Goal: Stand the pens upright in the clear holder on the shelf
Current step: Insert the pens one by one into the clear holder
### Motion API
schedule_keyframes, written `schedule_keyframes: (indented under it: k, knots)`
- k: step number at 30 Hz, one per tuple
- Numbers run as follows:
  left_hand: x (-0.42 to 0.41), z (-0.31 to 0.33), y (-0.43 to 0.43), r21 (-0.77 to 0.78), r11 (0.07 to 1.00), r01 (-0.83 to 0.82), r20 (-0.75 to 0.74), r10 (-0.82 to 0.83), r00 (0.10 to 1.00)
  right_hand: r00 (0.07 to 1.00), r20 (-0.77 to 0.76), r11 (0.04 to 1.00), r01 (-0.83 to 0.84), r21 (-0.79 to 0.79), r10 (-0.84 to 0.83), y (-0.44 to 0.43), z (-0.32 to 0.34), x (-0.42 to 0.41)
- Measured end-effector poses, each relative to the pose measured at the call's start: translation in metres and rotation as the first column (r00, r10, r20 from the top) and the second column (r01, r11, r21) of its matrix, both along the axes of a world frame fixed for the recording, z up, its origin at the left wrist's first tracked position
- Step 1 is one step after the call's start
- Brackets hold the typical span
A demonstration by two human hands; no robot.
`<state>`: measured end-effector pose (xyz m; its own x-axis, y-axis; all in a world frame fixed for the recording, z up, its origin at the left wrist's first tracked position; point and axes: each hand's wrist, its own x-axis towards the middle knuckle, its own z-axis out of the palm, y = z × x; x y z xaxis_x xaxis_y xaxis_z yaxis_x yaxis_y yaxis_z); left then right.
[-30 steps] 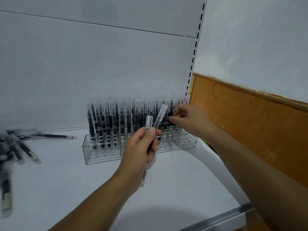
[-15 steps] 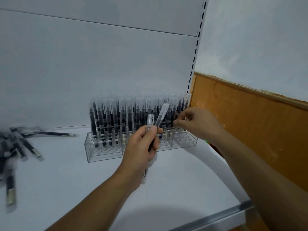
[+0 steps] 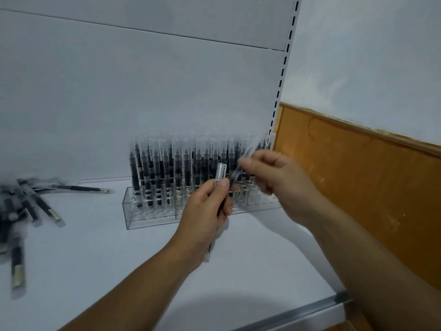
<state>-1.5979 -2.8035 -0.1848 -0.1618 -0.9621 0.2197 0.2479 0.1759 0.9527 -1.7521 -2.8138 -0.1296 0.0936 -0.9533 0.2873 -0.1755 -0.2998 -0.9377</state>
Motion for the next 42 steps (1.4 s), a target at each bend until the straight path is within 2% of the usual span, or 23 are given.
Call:
schedule_keyframes:
  k: [3, 4, 6, 8, 11, 14, 18, 24, 29, 33, 37, 40, 42]
  knots:
    - [0.001, -0.001, -0.001, 0.011, 1.000, -0.011, 0.002, 0.011, 1.000, 0.931, 0.288, 0.972, 0.236, -0.012, -0.222, -0.014, 0.015, -0.023]
    - [0.001, -0.001, -0.001, 0.011, 1.000, -0.013, 0.005, 0.012, 1.000, 0.906, 0.304, 0.947, 0.320, -0.031, -0.296, -0.018, 0.020, -0.030]
    - [0.001, -0.001, -0.001, 0.010, 1.000, -0.015, 0.007, 0.015, 1.000, 0.894, 0.214, 0.901, 0.422, -0.101, -0.394, -0.025, 0.021, -0.039]
    - [0.001, -0.001, 0.000, 0.009, 1.000, -0.015, 0.009, 0.015, 1.000, 0.895, 0.069, 0.878, 0.447, -0.174, -0.441, -0.034, 0.017, -0.044]
    - [0.001, -0.001, 0.000, 0.010, 1.000, -0.012, 0.006, 0.012, 1.000, 0.881, -0.136, 0.875, 0.412, -0.256, -0.454, -0.044, 0.010, -0.045]
    - [0.001, 0.000, 0.000, 0.008, 1.000, -0.012, 0.005, 0.012, 1.000, 0.842, -0.273, 0.869, 0.374, -0.325, -0.465, -0.050, 0.006, -0.042]
    - [0.001, 0.000, 0.000, 0.004, 1.000, -0.013, 0.005, 0.013, 1.000, 0.777, -0.480, 0.909, 0.299, -0.290, -0.408, -0.055, -0.001, -0.037]
    - [0.000, -0.001, 0.000, -0.001, 1.000, -0.017, 0.009, 0.017, 1.000, 0.729, -0.527, 0.897, 0.319, -0.304, -0.438, -0.058, 0.001, -0.037]
    - [0.000, -0.001, 0.000, -0.002, 1.000, -0.013, 0.013, 0.013, 1.000, 0.725, -0.533, 0.898, 0.303, -0.319, -0.435, -0.059, 0.000, -0.034]
    - [0.000, -0.001, 0.000, -0.006, 1.000, -0.013, 0.015, 0.013, 1.000, 0.695, -0.629, 0.935, 0.205, -0.289, -0.347, -0.056, -0.002, -0.038]
    - [0.000, -0.001, 0.000, -0.010, 1.000, -0.012, 0.018, 0.013, 1.000, 0.728, -0.582, 0.931, 0.274, -0.239, -0.363, -0.056, -0.009, -0.042]
    - [0.000, -0.001, 0.000, -0.008, 1.000, -0.012, 0.022, 0.012, 1.000, 0.660, -0.623, 0.908, 0.310, -0.282, -0.420, -0.049, -0.011, -0.043]
    - [0.000, -0.001, 0.000, -0.011, 1.000, -0.008, 0.026, 0.008, 1.000, 0.703, -0.507, 0.865, 0.365, -0.345, -0.499, -0.037, -0.013, -0.041]
